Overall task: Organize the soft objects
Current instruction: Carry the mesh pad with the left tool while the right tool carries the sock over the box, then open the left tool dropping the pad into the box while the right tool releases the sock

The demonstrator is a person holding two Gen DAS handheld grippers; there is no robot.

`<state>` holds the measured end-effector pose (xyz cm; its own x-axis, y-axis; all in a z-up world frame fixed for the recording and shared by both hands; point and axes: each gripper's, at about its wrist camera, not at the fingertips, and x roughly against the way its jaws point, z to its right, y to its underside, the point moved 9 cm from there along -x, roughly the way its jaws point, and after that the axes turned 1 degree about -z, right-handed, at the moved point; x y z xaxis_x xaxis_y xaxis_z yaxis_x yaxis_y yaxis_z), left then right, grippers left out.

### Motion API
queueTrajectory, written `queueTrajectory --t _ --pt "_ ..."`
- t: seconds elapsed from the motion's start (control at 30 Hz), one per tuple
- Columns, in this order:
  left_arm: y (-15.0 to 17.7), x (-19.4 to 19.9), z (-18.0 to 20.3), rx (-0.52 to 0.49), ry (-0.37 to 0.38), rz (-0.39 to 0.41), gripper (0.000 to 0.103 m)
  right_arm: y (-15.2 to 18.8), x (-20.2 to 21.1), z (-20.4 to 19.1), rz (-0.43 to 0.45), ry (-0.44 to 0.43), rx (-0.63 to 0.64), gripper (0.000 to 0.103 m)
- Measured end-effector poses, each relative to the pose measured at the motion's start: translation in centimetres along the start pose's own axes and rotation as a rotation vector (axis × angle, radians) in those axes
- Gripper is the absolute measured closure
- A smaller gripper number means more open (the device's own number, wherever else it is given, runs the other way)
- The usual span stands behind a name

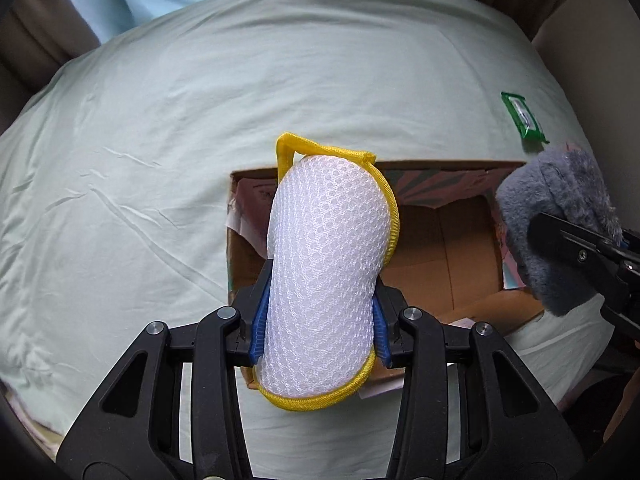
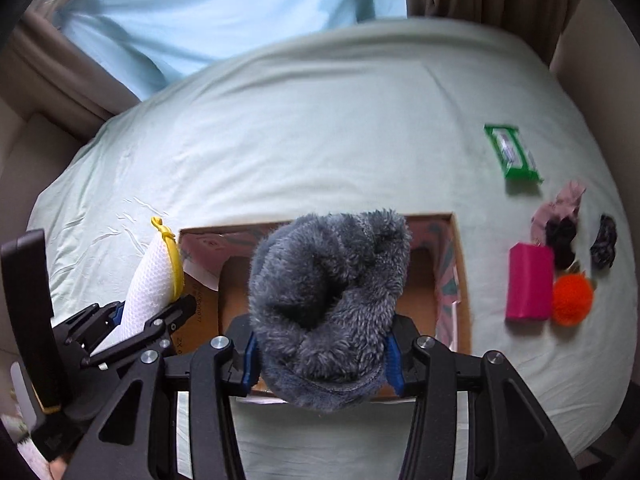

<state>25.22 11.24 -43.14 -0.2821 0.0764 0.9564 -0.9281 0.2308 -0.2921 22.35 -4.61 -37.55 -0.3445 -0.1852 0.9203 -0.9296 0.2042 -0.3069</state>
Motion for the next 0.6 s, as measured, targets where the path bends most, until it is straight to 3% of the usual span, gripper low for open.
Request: queueTrajectory --t 0.13,0.37,0.4,0.43,0.47,0.5,0.53,0.57,0.6 --pt "0.4 -3.2 1.2 -0.065 -0.017 -0.082 0.066 0.5 -4.0 1.4 -0.105 -0.002 -0.077 0.058" --pt "0.9 -6.5 2.0 -0.108 -0.031 -0.163 0.064 0.7 -8.0 3.1 -0.208 0.001 -0.131 0.057" --pt "0.8 -6.7 2.2 -0.117 -0.032 -0.166 0.058 0.8 -8.2 3.0 -0.214 -0.002 -0.134 0.056" --pt "0.7 -6.8 2.4 -0.126 -0.026 -0.169 0.034 0.8 -8.6 3.2 -0.222 -0.007 -0.138 0.055" --pt "0.6 -6.8 2.5 -0.133 -0.032 -0.168 0.019 0.7 -8.8 3.2 -0.224 -0.012 -0.139 0.052" --pt "0.4 -6.6 2.7 -0.144 -0.032 -0.164 0.000 0.7 -9.2 3.3 -0.226 -0.015 -0.135 0.040" --pt "0.0 -6.4 3.0 -0.155 -0.032 -0.154 0.000 0.7 -9.6 3.4 -0.238 -0.002 -0.121 0.031" --pt "-0.3 -5.9 3.1 -0.168 -0.043 -0.131 0.000 0.8 -9.7 3.4 -0.248 0.004 -0.112 0.009" --pt "-0.7 -5.4 3.2 -0.186 -0.057 -0.108 0.000 0.9 -9.7 3.2 -0.252 0.004 -0.103 0.001"
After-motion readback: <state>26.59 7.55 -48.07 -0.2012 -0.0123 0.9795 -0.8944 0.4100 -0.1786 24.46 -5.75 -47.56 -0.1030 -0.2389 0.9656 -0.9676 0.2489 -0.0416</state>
